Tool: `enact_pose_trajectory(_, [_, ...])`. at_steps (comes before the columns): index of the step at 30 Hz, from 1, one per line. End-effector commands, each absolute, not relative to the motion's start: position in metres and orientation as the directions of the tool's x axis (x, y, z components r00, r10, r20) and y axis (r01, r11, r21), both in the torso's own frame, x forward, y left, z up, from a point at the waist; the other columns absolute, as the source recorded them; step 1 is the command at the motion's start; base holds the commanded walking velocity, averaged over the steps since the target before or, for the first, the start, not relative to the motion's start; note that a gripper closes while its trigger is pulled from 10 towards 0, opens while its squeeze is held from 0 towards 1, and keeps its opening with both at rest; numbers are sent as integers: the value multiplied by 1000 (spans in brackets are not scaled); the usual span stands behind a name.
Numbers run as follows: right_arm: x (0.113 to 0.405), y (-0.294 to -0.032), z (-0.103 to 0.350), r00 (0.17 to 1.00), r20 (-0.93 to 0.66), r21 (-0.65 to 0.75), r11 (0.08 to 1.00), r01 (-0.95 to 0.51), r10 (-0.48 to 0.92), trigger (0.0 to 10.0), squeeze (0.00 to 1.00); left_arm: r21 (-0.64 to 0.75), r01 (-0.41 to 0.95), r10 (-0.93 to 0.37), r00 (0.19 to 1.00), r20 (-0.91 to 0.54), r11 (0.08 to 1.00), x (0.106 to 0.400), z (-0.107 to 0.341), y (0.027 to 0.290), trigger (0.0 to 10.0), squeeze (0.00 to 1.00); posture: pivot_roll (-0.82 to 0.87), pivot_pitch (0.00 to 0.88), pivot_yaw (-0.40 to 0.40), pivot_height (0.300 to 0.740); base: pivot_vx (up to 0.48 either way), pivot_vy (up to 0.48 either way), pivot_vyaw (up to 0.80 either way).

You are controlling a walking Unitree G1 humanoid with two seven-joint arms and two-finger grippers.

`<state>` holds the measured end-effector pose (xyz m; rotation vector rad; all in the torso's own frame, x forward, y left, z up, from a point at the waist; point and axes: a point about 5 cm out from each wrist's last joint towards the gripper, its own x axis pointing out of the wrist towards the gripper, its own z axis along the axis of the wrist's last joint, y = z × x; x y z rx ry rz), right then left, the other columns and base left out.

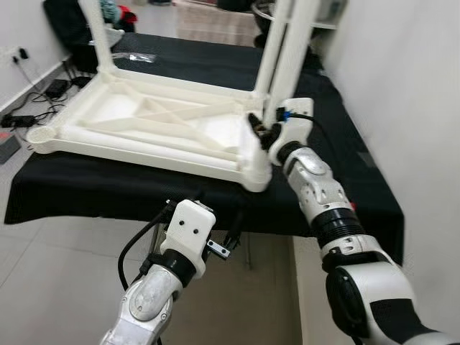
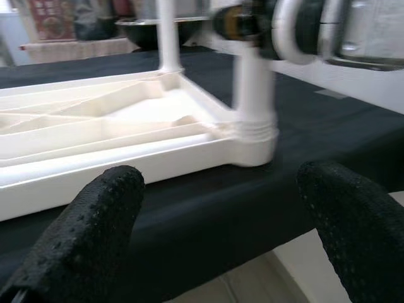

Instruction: Building children table

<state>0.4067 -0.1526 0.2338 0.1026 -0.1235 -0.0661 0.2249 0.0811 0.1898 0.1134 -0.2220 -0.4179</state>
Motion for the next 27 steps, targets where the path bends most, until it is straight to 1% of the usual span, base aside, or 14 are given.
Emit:
enact_pose_trajectory(1, [395,-179,203,925,-33,156,912,378,-378,0,0,156,397,-422,886,193,904,224,191,78,10000,0,115,156,-128,740,0,0,0])
enact_pose_trajectory(5, [391,-170,198,880,-60,207,857,472,-470,0,0,156,400,-425,884,194,903,225,191,77,10000,0,118,157,-130,740,0,0,0])
enact_pose_trajectory(6, [392,-162,199,897,-53,231,868,439,-440,10000,0,156,399,-424,884,194,903,225,191,77,10000,0,120,156,-128,740,0,0,0])
enact_pose_trajectory(8, [393,-154,201,918,-33,240,888,392,-396,10000,0,157,398,-424,885,194,904,225,191,77,10000,0,120,156,-127,740,0,0,0])
enact_pose_trajectory(9, [396,-142,205,957,7,272,921,278,-290,10000,1000,158,398,-424,885,193,904,225,191,78,10000,0,118,155,-128,740,0,0,0])
enact_pose_trajectory(11, [396,-130,211,976,76,284,943,175,-204,10000,1000,159,399,-424,885,192,903,225,191,78,10000,0,118,154,-129,740,0,0,0])
enact_pose_trajectory(15, [395,-134,221,972,157,271,954,130,-177,10000,1000,160,395,-421,886,192,905,225,191,79,10000,0,119,152,-133,740,0,0,0])
enact_pose_trajectory(16, [396,-132,228,973,210,254,967,39,-94,10000,639,160,393,-419,887,193,905,226,191,79,10000,0,117,152,-134,740,0,0,0])
enact_pose_trajectory(18, [396,-130,232,969,245,236,971,-25,-34,10000,639,159,392,-418,887,194,906,226,191,79,10000,0,117,152,-134,740,0,0,0])
enact_pose_trajectory(19, [397,-127,233,965,248,273,950,-152,83,10000,0,159,392,-418,888,194,906,226,191,79,10000,0,116,152,-134,740,0,0,0])
enact_pose_trajectory(21, [392,-120,229,889,257,228,870,-437,380,10000,0,156,392,-417,887,195,907,226,191,79,10000,0,115,152,-137,740,0,0,0])
enact_pose_trajectory(22, [392,-120,229,889,257,228,870,-437,380,10000,0,156,392,-417,887,195,907,226,191,79,10000,0,115,152,-137,740,0,0,0])
enact_pose_trajectory(24, [386,-118,227,811,254,196,793,-577,528,10000,0,157,393,-418,887,196,906,226,191,79,10000,0,117,150,-136,740,0,0,0])
enact_pose_trajectory(27, [371,-113,224,597,224,113,588,-801,771,10000,0,156,394,-419,887,195,906,225,191,79,10000,0,118,153,-137,740,0,0,0])
